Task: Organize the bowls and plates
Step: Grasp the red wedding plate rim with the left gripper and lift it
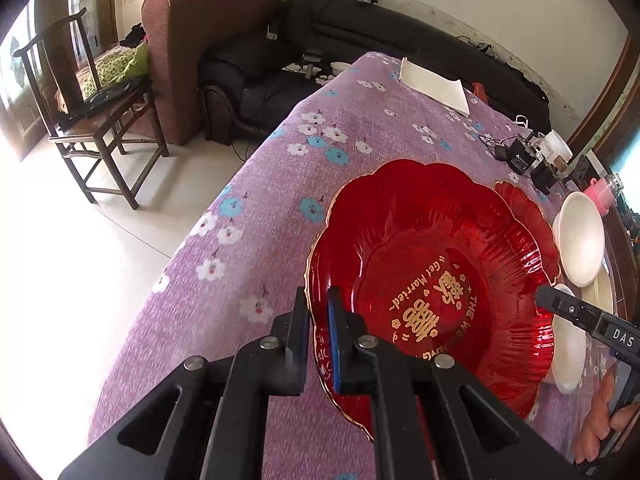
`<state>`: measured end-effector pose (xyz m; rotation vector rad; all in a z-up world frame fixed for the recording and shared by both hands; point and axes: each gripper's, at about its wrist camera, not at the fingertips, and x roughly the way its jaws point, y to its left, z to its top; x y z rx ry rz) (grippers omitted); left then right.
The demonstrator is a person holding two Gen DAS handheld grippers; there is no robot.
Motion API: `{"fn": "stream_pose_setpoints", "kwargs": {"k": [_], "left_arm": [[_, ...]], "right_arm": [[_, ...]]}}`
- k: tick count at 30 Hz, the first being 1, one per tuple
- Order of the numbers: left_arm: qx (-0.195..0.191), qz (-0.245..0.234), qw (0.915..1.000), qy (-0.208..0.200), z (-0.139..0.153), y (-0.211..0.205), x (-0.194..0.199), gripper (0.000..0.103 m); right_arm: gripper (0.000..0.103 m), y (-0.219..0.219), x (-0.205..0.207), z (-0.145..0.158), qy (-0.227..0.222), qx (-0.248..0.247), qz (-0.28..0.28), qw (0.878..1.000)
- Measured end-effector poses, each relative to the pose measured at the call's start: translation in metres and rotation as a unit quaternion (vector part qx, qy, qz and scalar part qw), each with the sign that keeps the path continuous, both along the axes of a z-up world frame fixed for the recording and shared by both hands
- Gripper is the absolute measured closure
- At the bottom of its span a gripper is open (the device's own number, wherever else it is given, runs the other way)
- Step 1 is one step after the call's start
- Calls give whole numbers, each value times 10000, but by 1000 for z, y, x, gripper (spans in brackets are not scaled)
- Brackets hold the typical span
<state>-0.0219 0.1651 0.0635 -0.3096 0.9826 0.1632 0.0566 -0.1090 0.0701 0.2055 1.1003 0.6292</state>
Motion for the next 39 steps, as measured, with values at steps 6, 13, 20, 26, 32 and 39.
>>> {"fn": "stream_pose_setpoints", "kwargs": {"k": [6, 13, 20, 26, 32, 39], "left_arm": [[-37, 48, 9999, -107, 5, -2, -29, 95], [-22, 147, 9999, -61, -2, -2, -52, 95], [-149, 228, 9996, 75, -17, 0, -57, 95], [-165, 335, 9993, -48, -8, 2, -64, 70], [-225, 432, 9986, -215, 3, 4, -77, 63], [-201, 254, 9986, -408, 21, -9, -82, 63]], "right_arm": [[93, 0, -22, 5, -53, 83, 133, 9999], [93, 0, -42, -1, -3, 109, 274, 9996], [92, 4, -45, -21, 188, 61, 351, 9992], [91, 0, -42, -19, 256, 3, 295, 9992], [80, -15, -36, -19, 279, 124, 50, 9995], [80, -36, -39, -16, 128, 47, -275, 9995]]}}
